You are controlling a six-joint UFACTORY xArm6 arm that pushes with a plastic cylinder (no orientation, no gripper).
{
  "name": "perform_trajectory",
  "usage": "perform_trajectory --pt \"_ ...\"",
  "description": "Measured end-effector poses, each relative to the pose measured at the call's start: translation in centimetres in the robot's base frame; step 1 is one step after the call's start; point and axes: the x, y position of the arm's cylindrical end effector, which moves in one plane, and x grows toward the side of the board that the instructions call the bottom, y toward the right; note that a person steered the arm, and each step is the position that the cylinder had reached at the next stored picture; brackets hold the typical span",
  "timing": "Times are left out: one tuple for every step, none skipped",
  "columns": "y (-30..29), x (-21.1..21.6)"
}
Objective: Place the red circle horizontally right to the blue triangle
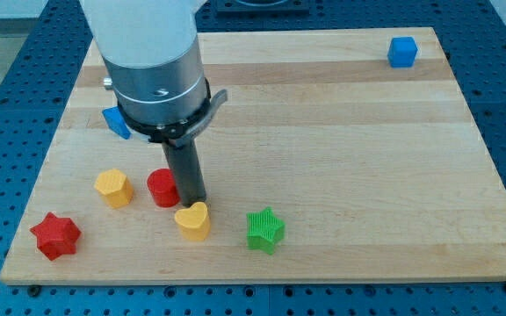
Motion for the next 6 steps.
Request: perform_trajectory --pt "-3.1 2.0" --pt "-5.1 2.8" --pt "-6.0 2.5" --pt "-2.6 -3.9" --pt "4.0 -10.1" --pt "5.3 -11.4"
